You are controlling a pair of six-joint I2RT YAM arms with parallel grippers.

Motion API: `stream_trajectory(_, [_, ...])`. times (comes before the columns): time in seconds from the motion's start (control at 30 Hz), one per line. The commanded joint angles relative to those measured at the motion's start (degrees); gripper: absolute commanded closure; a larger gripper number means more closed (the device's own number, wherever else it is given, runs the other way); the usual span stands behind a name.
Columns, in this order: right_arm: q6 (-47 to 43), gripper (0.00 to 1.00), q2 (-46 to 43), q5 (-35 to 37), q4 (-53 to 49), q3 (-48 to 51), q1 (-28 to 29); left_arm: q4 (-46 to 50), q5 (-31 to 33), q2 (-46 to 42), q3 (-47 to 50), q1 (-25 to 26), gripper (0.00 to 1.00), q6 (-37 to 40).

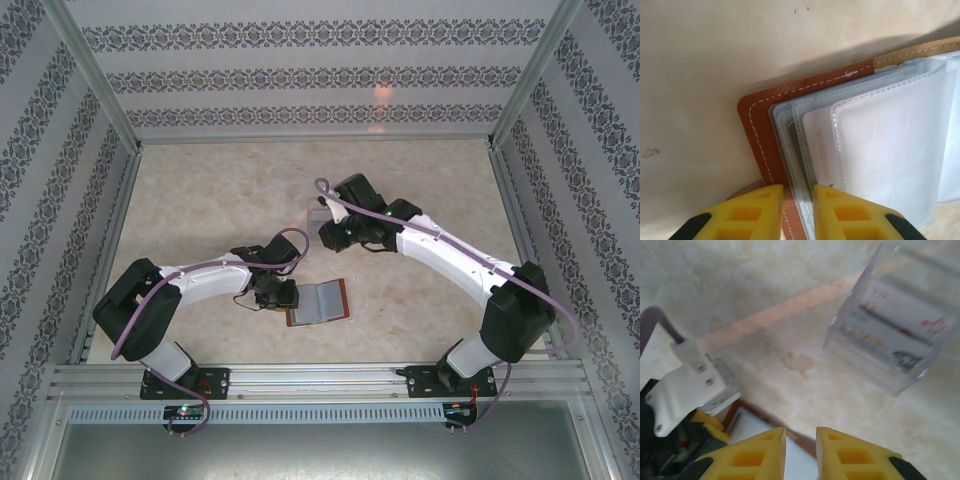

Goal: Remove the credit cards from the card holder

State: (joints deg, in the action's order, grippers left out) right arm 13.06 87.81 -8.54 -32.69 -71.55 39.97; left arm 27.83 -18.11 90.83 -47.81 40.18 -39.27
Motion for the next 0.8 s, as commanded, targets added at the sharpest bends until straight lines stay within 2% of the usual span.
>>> stream_trajectory(0.0, [9.4, 0.77, -1.9, -1.7, 2.1, 1.8, 2.1, -1.6, 0.2, 2.1, -0.4, 0.5, 0.78, 1.5])
stream_trajectory(0.23, [16.6, 0.78, -2.7, -3.2, 1.8, 3.0, 3.3, -1.0, 0.4, 1.3, -1.5, 0.5, 0.78, 2.2])
stream_trajectory(0.77, [26.9, 0.79, -2.4, -11.1, 2.1, 8.7, 4.2, -9.0, -3.2, 1.1, 3.7, 0.5, 0.78, -2.0])
